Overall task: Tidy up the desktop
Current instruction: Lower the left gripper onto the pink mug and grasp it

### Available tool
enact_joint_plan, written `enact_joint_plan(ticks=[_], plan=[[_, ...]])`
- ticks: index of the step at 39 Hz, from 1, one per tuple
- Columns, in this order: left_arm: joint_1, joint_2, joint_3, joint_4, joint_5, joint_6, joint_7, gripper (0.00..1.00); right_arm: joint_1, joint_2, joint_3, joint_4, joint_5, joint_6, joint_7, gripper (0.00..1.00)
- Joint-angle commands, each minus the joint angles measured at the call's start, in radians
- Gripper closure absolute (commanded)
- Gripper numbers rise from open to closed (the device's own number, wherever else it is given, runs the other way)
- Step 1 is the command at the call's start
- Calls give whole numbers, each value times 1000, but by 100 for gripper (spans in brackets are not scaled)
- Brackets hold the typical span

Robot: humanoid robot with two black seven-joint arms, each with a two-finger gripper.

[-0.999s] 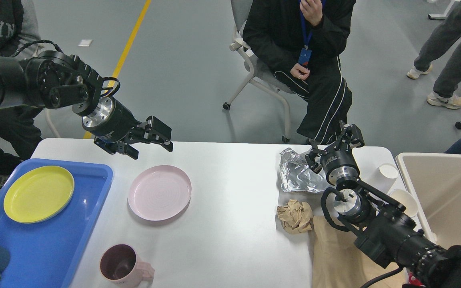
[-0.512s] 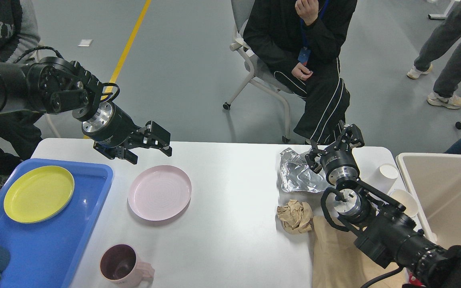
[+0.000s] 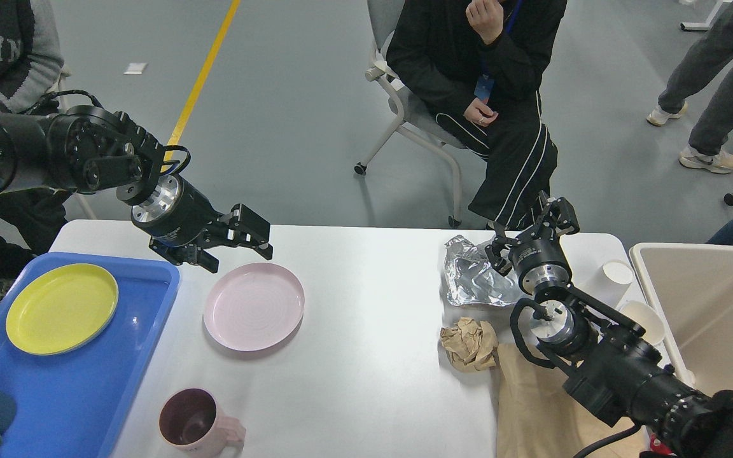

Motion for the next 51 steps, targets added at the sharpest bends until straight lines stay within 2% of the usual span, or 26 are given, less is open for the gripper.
enact_joint_plan(ticks=[1,12,19,25,29,33,34,36,37,40,47,51], plan=[[10,-2,-36,-12,0,-2,0,1,0,0,0,1,0,0,0,0],[61,0,-47,-51,3,-31,1,1,0,0,0,1,0,0,0,0],[140,-2,-102,-58,3,-38,1,1,0,0,0,1,1,0,0,0],[159,-25,-127,-96,3,-38,1,1,0,0,0,3,0,0,0,0],[163,-29,-116,-116,7,-38,15,1,0,0,0,1,0,0,0,0],[163,-29,-90,-121,41,-31,67,1,0,0,0,3,1,0,0,0],[165,-28,-80,-123,71,-26,110,1,0,0,0,3,0,0,0,0],[166,-29,-75,-126,96,-19,152,1,0,0,0,3,0,0,0,0],[168,-26,-73,-132,118,-14,190,1,0,0,0,1,0,0,0,0],[165,-20,-70,-152,145,-5,250,1,-1,0,0,1,0,0,0,0],[165,-23,-58,-170,231,12,322,1,0,0,0,0,1,0,0,0],[166,-22,-60,-228,300,75,376,1,0,0,0,1,0,0,0,0]])
